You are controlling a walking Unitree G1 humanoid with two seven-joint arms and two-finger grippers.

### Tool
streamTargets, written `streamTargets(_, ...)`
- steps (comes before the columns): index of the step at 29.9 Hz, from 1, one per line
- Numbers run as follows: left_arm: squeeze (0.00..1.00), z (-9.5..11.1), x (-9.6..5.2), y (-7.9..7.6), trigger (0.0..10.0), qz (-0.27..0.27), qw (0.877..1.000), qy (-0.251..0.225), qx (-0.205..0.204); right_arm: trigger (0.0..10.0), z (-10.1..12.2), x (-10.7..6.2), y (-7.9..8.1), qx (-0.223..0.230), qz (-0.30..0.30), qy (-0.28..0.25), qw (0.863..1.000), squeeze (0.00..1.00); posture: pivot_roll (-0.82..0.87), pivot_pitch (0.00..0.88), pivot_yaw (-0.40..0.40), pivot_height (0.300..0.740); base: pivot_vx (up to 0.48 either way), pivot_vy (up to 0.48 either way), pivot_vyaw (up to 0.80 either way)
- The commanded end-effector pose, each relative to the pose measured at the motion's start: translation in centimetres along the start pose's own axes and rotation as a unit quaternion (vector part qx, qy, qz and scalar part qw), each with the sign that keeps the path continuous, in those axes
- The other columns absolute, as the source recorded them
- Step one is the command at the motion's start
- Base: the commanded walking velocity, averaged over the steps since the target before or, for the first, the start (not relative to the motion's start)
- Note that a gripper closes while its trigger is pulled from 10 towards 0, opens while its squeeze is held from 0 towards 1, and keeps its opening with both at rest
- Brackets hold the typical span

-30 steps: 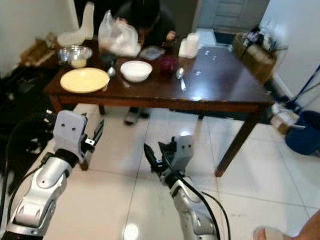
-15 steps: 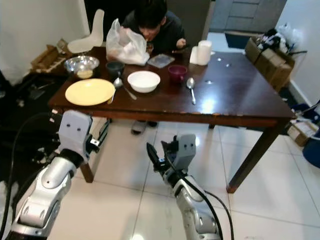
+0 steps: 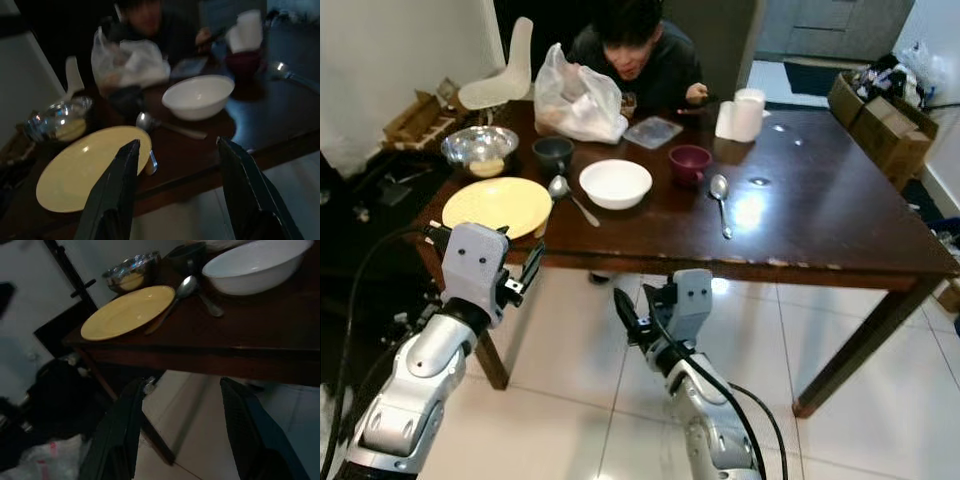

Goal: Setting the table

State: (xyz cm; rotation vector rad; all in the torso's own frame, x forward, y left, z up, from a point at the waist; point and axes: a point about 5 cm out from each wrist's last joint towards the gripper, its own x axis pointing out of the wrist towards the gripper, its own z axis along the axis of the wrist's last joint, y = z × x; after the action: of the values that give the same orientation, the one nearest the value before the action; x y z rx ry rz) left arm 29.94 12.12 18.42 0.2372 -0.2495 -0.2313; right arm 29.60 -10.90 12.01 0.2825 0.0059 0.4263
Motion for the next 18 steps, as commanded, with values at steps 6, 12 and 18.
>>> streamTargets(6,0.00,0.0,0.0,-0.4,10.0,-0.006,1.000,0.001,-0.002,10.0,-0.4,-0.2,-0.4,-0.003,-0.007,0.009,1.000,0.00,-0.03,0.000,0.097,0.740,0.398,-0.265,0.00)
streamTargets(12,0.00,0.0,0.0,-0.4,10.0,-0.007,1.000,0.001,-0.003,10.0,-0.3,-0.2,-0.4,-0.004,-0.009,0.008,1.000,0.00,-0.03,0.000,0.098,0.740,0.397,-0.264,0.00)
streamTargets(18,0.00,0.0,0.0,-0.4,10.0,-0.009,1.000,0.001,-0.002,10.0,1.7,-1.1,-3.1,-0.072,-0.107,-0.027,0.991,0.00,-0.03,0.000,0.093,0.740,0.402,-0.254,0.00)
